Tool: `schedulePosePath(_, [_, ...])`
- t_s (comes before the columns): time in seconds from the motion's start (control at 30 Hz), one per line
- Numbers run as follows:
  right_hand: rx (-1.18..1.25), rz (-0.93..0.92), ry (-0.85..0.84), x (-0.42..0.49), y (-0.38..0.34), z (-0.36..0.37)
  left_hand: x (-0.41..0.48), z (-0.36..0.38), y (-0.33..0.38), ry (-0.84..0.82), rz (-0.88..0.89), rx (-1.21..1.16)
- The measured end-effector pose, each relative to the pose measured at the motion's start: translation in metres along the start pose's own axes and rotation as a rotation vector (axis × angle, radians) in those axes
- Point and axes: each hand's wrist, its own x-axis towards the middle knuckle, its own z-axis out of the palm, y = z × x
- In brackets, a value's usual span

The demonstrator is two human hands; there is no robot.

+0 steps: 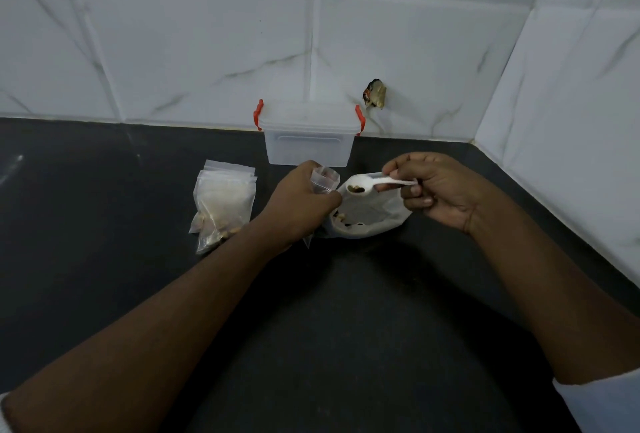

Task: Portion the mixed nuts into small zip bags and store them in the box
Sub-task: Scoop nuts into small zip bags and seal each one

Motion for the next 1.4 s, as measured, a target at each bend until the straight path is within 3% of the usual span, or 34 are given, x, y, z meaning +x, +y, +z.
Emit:
schedulePosePath(0.13, [0.065,-0.178,-0.011,-0.002,-0.001,0.01,-0.001,0.0,0.0,-0.013,0.026,0.038])
schedulePosePath(0.37, [-0.453,-0.41,-0.101,-0.005,0.006,0.022,-0.001,0.001,-0.004,0.007,0.059,0.051])
schedulePosePath(0.57, [-0.446,-0.522,-0.047,-0.008,-0.003,0.011,0.0,0.001,-0.001,0.003,0.047,0.03])
schedulePosePath(0.67, [-0.619,-0.502,-0.022,-0.007,-0.01,-0.004,0.001,-0.001,-0.001,0.046,0.046,-0.015])
schedulePosePath(0.8, [-0.895,-0.403,-0.124,-0.006,0.0,0.0,0.0,-0.001,0.0,0.099,0.053,-0.033])
schedulePosePath(1.0, [-1.076,-0.368,-0.182,-0.004,0.007,0.01,0.003,-0.005,0.001,0.151,0.058,-0.066])
schedulePosePath(1.13, [-0.924,-0.373,-0.16,-0.004,0.008,0.009,0.001,-0.003,0.002,0.151,0.085,-0.057])
schedulePosePath(1.3, [-1.066,-0.378,-0.233,-0.003,0.009,0.015,0.0,-0.004,0.002,0.172,0.123,-0.028])
schedulePosePath(1.4, [-0.981,-0.389,-0.185,-0.003,0.008,0.009,-0.002,-0.004,0.004,0.156,0.165,-0.041])
